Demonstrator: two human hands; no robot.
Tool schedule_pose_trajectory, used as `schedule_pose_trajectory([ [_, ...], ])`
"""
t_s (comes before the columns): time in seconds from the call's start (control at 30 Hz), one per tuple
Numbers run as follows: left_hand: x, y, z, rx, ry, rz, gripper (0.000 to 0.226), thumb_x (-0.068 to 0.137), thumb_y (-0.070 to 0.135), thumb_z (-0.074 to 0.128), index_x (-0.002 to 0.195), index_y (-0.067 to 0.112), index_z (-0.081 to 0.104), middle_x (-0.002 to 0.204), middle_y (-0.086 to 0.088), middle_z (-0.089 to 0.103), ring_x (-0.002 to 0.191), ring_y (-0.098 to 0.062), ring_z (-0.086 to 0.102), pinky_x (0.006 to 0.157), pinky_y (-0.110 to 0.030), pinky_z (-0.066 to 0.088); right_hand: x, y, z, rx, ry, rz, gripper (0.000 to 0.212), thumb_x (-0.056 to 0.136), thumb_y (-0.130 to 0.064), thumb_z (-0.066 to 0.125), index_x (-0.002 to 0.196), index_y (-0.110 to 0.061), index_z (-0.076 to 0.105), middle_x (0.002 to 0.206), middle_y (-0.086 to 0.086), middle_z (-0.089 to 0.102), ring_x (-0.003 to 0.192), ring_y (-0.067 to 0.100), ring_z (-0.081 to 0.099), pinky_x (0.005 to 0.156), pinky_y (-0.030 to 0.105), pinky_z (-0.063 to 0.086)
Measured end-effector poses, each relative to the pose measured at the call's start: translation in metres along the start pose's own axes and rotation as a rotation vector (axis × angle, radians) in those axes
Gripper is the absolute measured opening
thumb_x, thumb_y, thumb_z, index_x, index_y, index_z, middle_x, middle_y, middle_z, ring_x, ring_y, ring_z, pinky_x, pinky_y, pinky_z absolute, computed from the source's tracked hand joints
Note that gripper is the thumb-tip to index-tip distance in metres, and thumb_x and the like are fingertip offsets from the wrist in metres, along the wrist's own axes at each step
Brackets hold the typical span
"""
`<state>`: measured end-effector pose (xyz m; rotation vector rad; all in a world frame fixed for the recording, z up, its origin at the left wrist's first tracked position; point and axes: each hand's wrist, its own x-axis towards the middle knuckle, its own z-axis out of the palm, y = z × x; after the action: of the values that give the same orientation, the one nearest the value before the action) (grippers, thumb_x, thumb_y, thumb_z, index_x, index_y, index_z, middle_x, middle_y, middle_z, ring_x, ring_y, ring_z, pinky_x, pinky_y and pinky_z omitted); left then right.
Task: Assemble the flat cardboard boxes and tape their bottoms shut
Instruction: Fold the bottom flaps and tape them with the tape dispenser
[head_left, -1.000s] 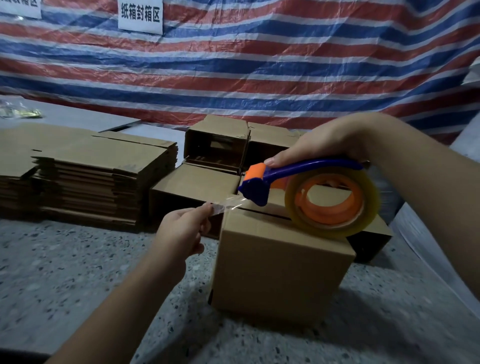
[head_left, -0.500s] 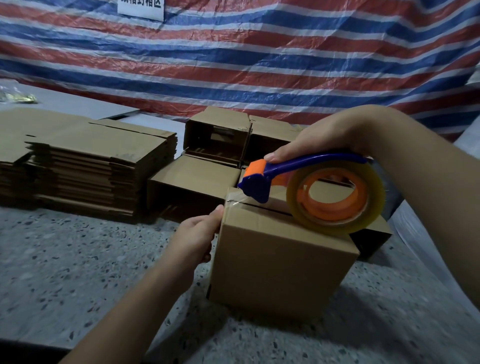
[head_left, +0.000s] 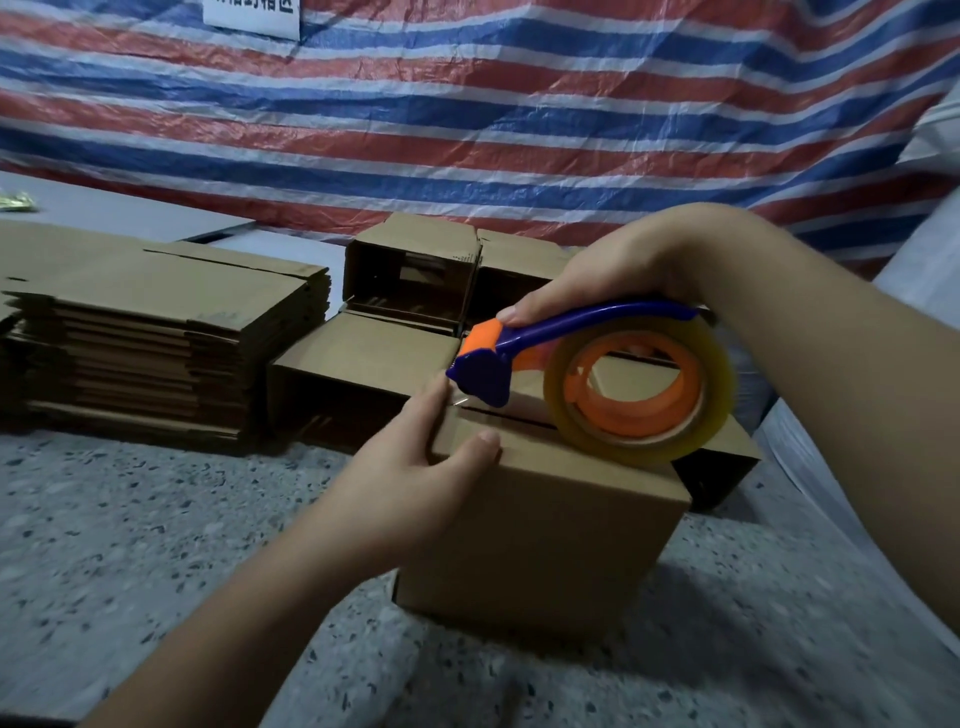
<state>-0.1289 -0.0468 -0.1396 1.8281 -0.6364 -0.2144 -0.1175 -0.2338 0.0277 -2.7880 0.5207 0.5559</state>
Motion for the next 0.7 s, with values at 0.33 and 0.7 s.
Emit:
schedule_pose_trajectory([
  [0.33, 0.001, 0.003, -0.01, 0.756, 0.053, 0.091, 0.079, 0.074, 0.084, 0.012, 0.147, 0.054, 0.01, 0.095, 0.012, 0.05, 0.086, -0.01, 0.053, 0.075, -0.032, 0.053, -0.008, 0.018, -0.01, -0.067, 0.001, 0.055, 0.075, 0.06, -0.077, 0.067, 0.101, -0.015, 0.071, 0.077, 0.006, 0.078, 0.061, 0.016, 0.074, 0.049, 0.025, 0.054],
  [0.7, 0.006, 0.014, -0.001, 1.03, 0.107, 0.232, 0.075, 0.088, 0.063, -0.006, 0.155, 0.03, -0.01, 0.163, 0.006, -0.011, 0.15, -0.009, -0.005, 0.119, -0.031, 0.004, -0.008, 0.057, -0.004, -0.141, -0.065, 0.148, 0.086, 0.051, -0.079, 0.065, 0.108, -0.015, 0.07, 0.091, 0.01, 0.077, 0.072, 0.02, 0.073, 0.062, 0.03, 0.056],
])
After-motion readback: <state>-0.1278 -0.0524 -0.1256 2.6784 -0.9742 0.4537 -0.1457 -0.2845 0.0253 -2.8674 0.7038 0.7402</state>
